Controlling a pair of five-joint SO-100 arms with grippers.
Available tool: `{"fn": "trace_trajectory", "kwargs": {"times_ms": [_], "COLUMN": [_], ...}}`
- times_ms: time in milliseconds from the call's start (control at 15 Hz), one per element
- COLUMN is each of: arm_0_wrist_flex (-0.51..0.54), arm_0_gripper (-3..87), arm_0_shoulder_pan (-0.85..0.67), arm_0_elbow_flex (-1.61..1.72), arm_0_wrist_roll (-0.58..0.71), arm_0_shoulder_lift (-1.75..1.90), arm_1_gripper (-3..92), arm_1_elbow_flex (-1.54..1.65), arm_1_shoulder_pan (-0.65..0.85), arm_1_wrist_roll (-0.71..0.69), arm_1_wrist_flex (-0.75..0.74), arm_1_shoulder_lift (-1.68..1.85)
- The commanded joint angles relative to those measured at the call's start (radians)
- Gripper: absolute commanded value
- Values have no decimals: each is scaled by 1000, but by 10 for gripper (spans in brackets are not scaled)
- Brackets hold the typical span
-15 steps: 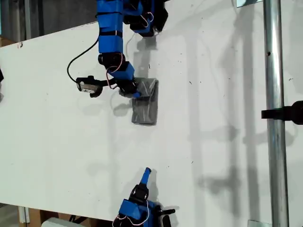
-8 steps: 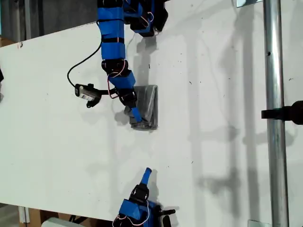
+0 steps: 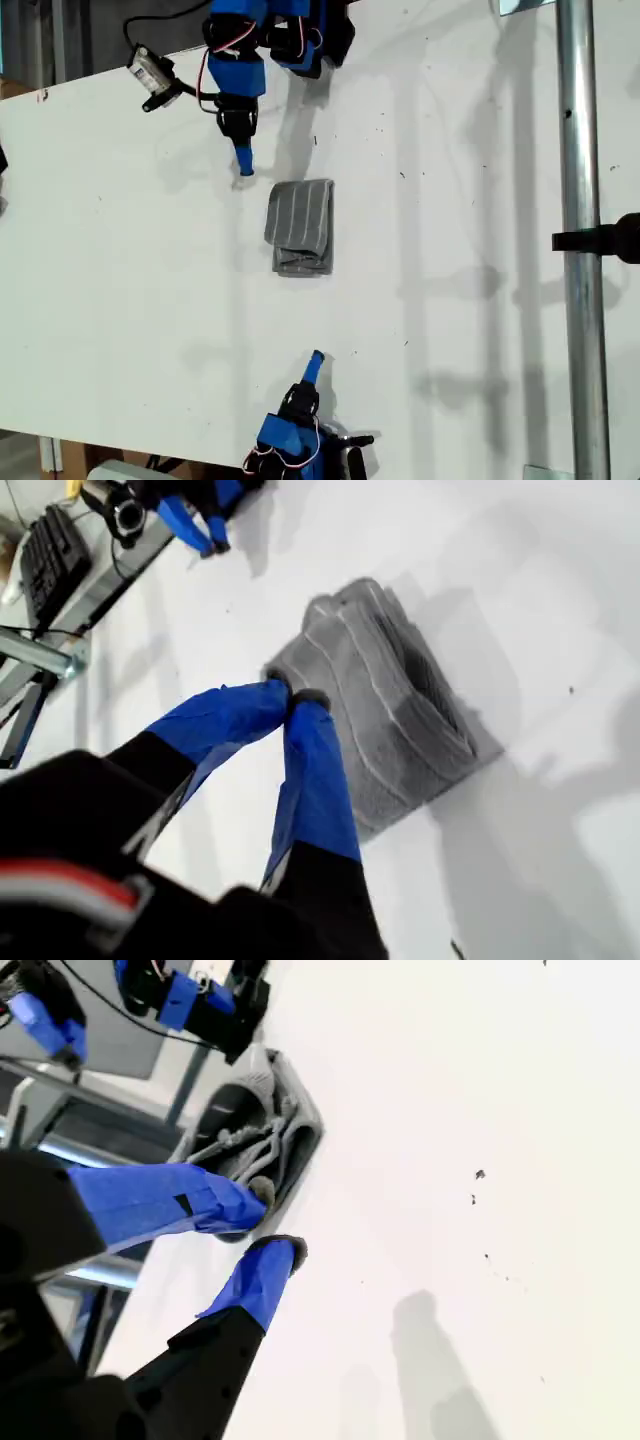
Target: Grasp corners of a towel and fold twice.
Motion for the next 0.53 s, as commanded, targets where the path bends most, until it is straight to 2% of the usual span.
{"fn": "trace_trajectory", "kwargs": {"times_ms": [0,133,267,333,400,467], "arm_0_wrist_flex": [-26,8,176,213,213,213], "arm_0_gripper": [53,35,35,34,36,35], "arm_0_shoulder_pan": [12,20,-11,-49,-49,11], "arm_0_elbow_flex": [23,25,25,25,25,25], "arm_0_wrist_roll": [-23,-20,-201,-221,-52,77], "arm_0_shoulder_lift": [8,8,8,5,5,5], "arm_1_gripper": [-2,-2,-2,-2,-2,93], "arm_1_elbow_flex": [75,133,250,296,291,295], "arm_1_shoulder_pan": [-6,-6,18,32,60,58], "arm_1_wrist_roll": [49,89,178,322,345,394], "arm_1_wrist_flex": [314,387,420,465,575,620], "arm_1_shoulder_lift": [359,350,356,347,357,356]}}
